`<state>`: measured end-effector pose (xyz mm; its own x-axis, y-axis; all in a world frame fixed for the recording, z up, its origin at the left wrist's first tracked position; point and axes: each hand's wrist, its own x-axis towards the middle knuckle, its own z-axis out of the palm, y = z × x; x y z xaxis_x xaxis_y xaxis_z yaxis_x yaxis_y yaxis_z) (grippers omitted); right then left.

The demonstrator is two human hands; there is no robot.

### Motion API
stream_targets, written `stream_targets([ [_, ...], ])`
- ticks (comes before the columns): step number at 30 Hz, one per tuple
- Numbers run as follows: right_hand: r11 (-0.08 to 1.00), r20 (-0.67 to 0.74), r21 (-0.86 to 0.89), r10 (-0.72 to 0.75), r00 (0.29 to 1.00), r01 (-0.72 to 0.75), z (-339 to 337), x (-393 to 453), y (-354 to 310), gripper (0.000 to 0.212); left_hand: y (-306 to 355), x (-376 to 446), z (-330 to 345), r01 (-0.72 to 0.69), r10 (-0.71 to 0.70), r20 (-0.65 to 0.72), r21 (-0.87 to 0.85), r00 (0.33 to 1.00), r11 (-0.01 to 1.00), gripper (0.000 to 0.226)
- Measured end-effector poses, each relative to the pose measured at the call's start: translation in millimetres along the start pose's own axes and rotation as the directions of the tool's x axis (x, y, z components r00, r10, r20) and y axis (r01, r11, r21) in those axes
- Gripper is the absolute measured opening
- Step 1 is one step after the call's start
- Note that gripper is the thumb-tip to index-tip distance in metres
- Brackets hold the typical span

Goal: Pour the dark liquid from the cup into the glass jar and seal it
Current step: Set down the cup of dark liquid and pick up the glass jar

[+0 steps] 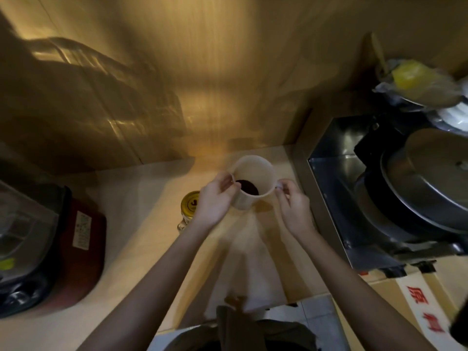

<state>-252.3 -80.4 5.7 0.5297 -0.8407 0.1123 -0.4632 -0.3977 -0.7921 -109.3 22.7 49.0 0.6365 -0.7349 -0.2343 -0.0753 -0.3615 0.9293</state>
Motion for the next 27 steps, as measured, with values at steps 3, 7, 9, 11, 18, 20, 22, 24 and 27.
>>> stream_targets([
  [3,1.000,-0.025,-0.002,0.001,1.000,-0.001,-5,-19,8,0.015,-12,-23,13,-0.006,0.005,-0.040,-0.040,0.999,0.999,0.036],
  [7,0.999,0.037,-0.026,0.045,0.998,-0.044,-7,-46,20,0.015,-35,-49,27,0.020,-0.023,-0.011,-0.197,1.000,0.980,0.024],
  [9,0.997,0.066,-0.036,0.065,0.996,-0.063,-5,-57,26,0.016,-48,-60,32,0.021,-0.022,-0.002,-0.189,1.000,0.982,0.015],
  [11,0.996,0.088,-0.049,0.080,0.993,-0.076,-3,-66,32,0.017,-61,-68,34,0.031,-0.035,-0.026,-0.153,0.999,0.988,0.014],
  [18,0.991,0.180,-0.074,0.120,0.976,-0.108,6,-80,43,0.016,-88,-75,32,0.098,-0.103,-0.051,-0.088,0.993,0.991,0.025],
  [20,0.990,0.199,-0.080,0.131,0.971,-0.117,8,-81,44,0.016,-91,-75,31,0.102,-0.107,-0.057,-0.073,0.993,0.992,0.023],
  [22,0.990,0.207,-0.079,0.128,0.970,-0.114,10,-82,43,0.015,-93,-75,30,0.108,-0.112,-0.053,-0.068,0.992,0.992,0.025],
  [24,0.991,0.216,-0.086,0.121,0.969,-0.105,11,-83,43,0.016,-95,-76,29,0.122,-0.125,-0.051,-0.067,0.991,0.990,0.030],
  [27,0.990,0.229,-0.094,0.121,0.966,-0.101,12,-82,44,0.015,-99,-78,29,0.124,-0.127,-0.040,-0.059,0.991,0.990,0.031],
])
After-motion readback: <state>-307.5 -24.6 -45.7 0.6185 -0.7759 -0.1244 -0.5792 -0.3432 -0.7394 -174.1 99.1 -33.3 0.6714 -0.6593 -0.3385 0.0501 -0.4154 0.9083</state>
